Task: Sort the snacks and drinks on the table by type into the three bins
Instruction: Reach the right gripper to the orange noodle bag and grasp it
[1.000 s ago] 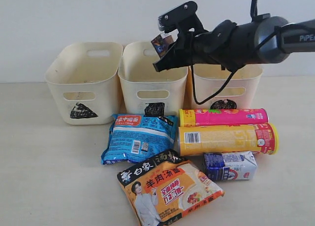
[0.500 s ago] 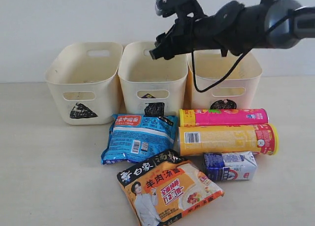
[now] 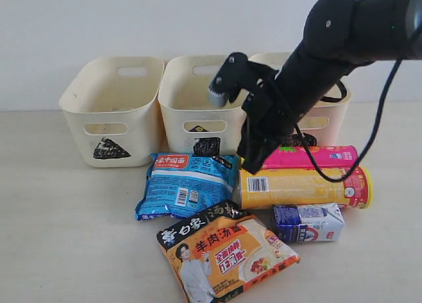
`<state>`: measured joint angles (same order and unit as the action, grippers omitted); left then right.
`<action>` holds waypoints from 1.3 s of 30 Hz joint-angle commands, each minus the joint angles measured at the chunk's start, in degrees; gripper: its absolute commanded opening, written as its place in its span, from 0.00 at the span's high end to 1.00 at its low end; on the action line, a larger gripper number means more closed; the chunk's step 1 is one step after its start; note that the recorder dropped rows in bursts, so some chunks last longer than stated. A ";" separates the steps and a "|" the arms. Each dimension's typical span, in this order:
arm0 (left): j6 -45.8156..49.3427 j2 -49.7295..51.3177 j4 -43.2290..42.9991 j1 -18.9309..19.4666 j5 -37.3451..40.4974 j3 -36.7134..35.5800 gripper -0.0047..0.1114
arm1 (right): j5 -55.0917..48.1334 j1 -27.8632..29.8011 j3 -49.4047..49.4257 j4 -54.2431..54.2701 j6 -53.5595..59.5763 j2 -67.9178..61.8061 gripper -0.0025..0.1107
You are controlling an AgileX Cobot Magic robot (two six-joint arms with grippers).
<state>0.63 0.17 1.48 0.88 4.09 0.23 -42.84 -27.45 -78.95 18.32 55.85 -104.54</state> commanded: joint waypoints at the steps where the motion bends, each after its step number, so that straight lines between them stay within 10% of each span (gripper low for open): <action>1: -0.12 -0.17 0.68 0.21 -0.63 -0.23 0.92 | 5.34 -4.13 8.98 -10.53 -1.07 5.83 0.98; 22: -0.12 -0.17 0.68 0.21 -0.63 -0.23 0.92 | 51.42 -22.41 46.90 -25.93 -14.88 14.68 0.98; 25: -0.12 -0.17 0.68 0.21 -0.63 -0.23 0.92 | 57.96 -22.41 48.49 -8.82 -2.85 14.68 0.98; 28: -0.12 -0.17 0.68 0.21 -0.63 -0.23 0.92 | 85.60 -29.89 50.83 42.00 33.50 14.68 0.98; 39: -0.12 -0.17 0.68 0.21 -0.63 -0.23 0.92 | 72.52 -41.90 51.06 56.21 59.91 14.68 0.93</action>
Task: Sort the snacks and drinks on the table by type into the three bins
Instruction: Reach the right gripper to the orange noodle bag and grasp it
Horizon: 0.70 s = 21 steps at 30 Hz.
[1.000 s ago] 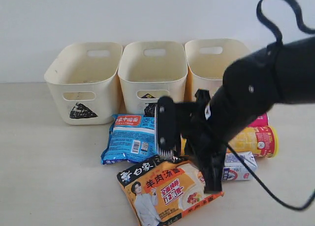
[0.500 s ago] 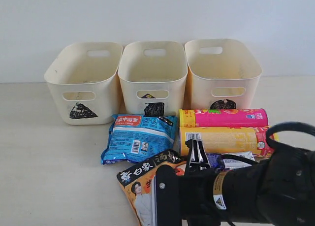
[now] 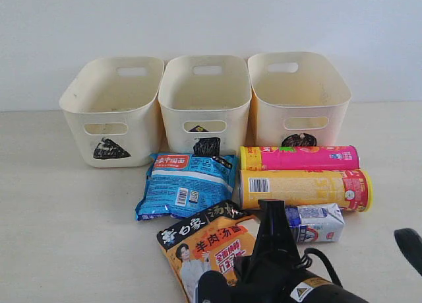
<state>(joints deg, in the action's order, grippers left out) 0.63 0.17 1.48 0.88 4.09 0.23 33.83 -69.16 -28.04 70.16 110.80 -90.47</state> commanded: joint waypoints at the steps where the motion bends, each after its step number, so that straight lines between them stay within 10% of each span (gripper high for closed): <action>1: -0.12 -0.17 0.68 0.21 -0.63 -0.23 0.92 | -7.17 -0.19 0.83 4.50 8.37 0.61 0.82; 6: -0.12 -0.17 0.68 0.21 -0.63 -0.23 0.92 | -4.17 0.03 2.38 4.50 10.92 0.61 0.18; 21: -0.12 -0.17 0.68 0.21 -0.63 -0.23 0.92 | 0.66 0.03 -2.26 2.30 9.15 -9.31 0.17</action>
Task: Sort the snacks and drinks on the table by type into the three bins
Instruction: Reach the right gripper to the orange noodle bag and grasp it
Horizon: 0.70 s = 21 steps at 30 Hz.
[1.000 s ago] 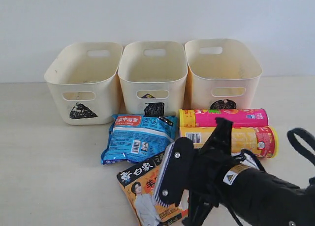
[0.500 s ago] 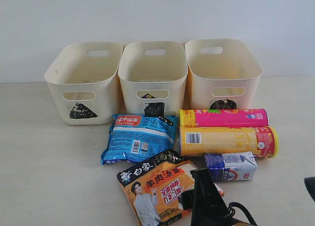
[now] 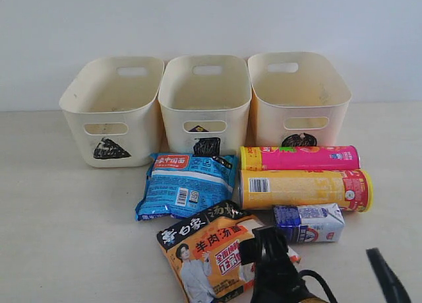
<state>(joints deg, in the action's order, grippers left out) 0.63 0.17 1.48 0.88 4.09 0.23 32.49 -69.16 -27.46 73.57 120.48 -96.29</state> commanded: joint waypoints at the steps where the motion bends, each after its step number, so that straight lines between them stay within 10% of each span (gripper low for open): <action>1: -0.12 -0.17 0.68 0.21 -0.63 -0.23 0.92 | 2.54 0.03 -3.91 -1.11 -0.65 -4.59 0.17; 21: -0.12 -0.17 0.68 0.21 -0.63 -0.23 0.92 | 8.22 6.60 -14.63 -0.96 -11.60 -15.10 0.22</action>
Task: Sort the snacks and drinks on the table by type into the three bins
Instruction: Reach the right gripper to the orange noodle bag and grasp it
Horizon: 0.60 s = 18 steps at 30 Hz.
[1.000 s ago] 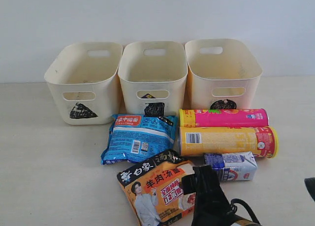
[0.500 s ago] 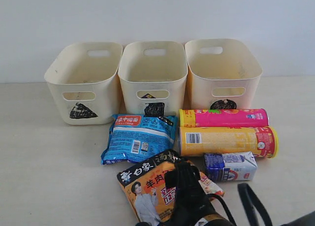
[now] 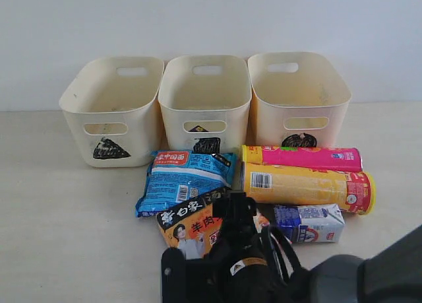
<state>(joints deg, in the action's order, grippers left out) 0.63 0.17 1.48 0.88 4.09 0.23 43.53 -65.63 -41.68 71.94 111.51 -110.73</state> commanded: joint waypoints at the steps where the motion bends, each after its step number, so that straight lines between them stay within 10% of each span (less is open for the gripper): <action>1: -0.12 -0.17 0.68 0.21 -0.63 -0.23 0.92 | -3.90 3.82 -0.41 0.68 -2.95 -0.66 0.27; 6: -0.12 -0.17 0.68 0.21 -0.63 -0.23 0.92 | -6.38 5.13 -0.41 -0.94 -3.06 -0.66 0.53; 12: -0.12 -0.17 0.68 0.21 -0.63 -0.23 0.92 | -6.63 5.13 -0.51 -3.90 -3.21 -0.66 0.60; 16: -0.12 -0.17 0.68 0.21 -0.63 -0.23 0.92 | -6.92 5.13 -0.51 -3.17 -3.41 -0.35 0.98; 18: -0.12 -0.17 0.68 0.21 -0.63 -0.23 0.92 | -7.71 5.13 -0.51 -2.83 -3.41 0.45 0.98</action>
<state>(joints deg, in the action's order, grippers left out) 0.63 0.17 1.48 0.88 4.09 0.23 37.29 -60.98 -42.15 69.06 108.71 -111.26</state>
